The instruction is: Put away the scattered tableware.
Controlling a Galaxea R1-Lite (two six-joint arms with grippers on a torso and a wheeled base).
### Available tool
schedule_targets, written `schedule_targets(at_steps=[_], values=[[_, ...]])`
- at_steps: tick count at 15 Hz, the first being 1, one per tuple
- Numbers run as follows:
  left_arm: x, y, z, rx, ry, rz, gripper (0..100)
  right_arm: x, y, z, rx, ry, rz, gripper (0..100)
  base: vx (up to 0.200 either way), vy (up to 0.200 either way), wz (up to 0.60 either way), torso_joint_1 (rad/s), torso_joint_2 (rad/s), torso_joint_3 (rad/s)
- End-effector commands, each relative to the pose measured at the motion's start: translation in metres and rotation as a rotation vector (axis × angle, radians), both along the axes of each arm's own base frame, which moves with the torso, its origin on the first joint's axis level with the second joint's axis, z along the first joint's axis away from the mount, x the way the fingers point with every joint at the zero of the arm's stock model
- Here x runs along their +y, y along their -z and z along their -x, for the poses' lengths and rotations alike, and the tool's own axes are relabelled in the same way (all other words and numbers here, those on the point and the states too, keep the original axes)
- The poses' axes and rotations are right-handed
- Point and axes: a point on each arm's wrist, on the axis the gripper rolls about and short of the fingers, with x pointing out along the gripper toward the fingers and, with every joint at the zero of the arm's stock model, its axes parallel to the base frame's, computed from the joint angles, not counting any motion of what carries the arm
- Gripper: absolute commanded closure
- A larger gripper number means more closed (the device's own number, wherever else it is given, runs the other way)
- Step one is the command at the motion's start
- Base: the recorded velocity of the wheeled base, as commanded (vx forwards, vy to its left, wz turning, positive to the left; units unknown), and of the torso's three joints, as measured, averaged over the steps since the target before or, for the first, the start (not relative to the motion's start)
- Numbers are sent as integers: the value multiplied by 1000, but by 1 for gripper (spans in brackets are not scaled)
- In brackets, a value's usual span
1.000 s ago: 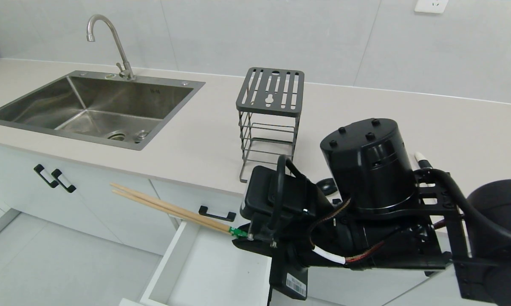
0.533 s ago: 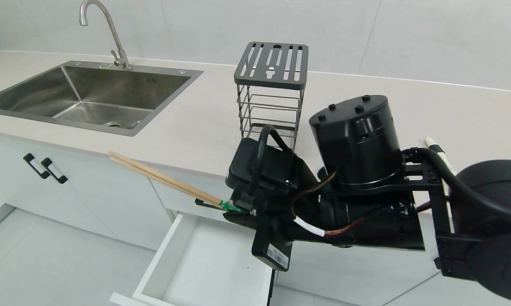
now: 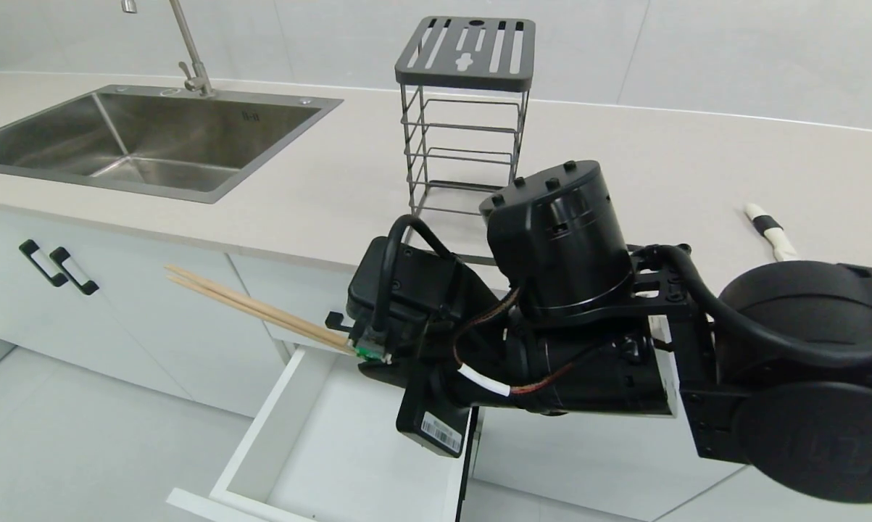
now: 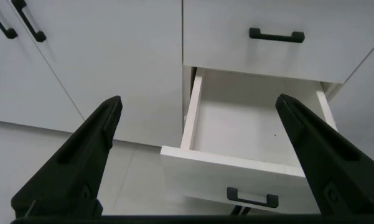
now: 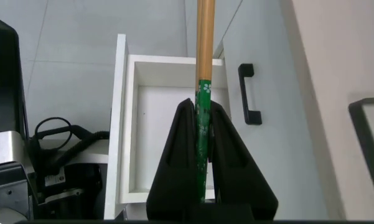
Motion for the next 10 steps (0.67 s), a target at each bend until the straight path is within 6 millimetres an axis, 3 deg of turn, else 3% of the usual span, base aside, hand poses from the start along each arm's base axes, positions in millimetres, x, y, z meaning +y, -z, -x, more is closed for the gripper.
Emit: schedule_targets(at_steps=[1,10], values=[[0,0,0,1,-1,0,0,2,0,1,0,-6,0,100,0,0,0,-232,437,207],[0,0,0,2,-1,0,0,3,4,-1,7,-3,7,100,0,0,0,-203,346,150]])
